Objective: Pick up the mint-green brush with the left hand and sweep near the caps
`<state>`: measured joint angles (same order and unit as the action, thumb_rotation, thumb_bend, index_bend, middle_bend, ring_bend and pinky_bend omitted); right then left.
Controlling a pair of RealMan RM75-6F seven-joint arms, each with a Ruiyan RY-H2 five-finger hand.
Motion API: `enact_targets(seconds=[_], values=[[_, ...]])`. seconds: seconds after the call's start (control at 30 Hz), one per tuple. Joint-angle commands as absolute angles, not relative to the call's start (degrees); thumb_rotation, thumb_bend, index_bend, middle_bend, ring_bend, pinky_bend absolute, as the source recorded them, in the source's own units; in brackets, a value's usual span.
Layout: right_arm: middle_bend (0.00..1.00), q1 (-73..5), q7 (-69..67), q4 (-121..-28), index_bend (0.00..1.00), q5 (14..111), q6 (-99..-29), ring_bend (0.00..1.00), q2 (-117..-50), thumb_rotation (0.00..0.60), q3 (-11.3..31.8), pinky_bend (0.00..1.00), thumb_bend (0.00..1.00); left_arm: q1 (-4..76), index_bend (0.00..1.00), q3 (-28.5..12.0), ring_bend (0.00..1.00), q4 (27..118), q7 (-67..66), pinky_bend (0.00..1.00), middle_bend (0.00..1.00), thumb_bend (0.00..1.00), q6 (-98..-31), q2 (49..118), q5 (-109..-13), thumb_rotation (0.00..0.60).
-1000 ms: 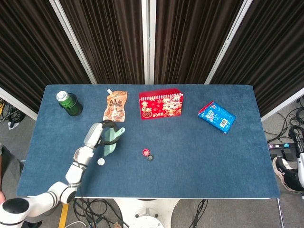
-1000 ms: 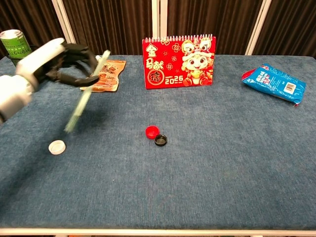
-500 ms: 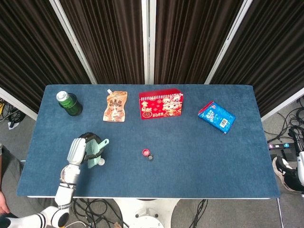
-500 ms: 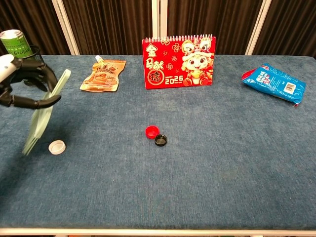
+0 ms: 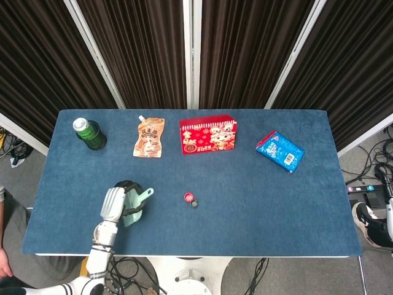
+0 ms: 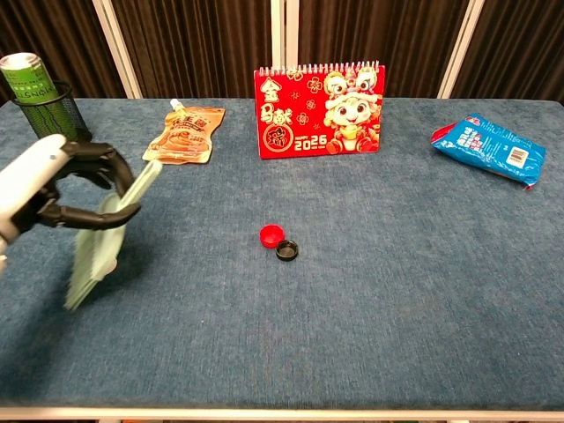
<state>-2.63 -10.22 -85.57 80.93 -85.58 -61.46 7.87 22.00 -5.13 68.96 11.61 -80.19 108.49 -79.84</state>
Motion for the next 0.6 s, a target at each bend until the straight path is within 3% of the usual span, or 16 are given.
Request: enact_targets(seconds=[0.03,0.6], values=[[0.18,-2.7,-10.1,-85.5,0.02,80.8,-85.6,0.0,-61.5,0.6,8.0,0.04,0.25,23.6,0.55,-6.5,0.37,68.0,11.5,0.34,0.59,0.4,-79.5,110.3,-80.9,0.6],[0.18,-1.6,-11.3,-84.8,0.03,80.5,-86.4,0.0,-61.0,0.6,7.8,0.04,0.25,35.4,0.55,-13.8,0.37,60.9,10.2,0.35,0.59,0.41,-69.5,121.0,-81.2,0.6]])
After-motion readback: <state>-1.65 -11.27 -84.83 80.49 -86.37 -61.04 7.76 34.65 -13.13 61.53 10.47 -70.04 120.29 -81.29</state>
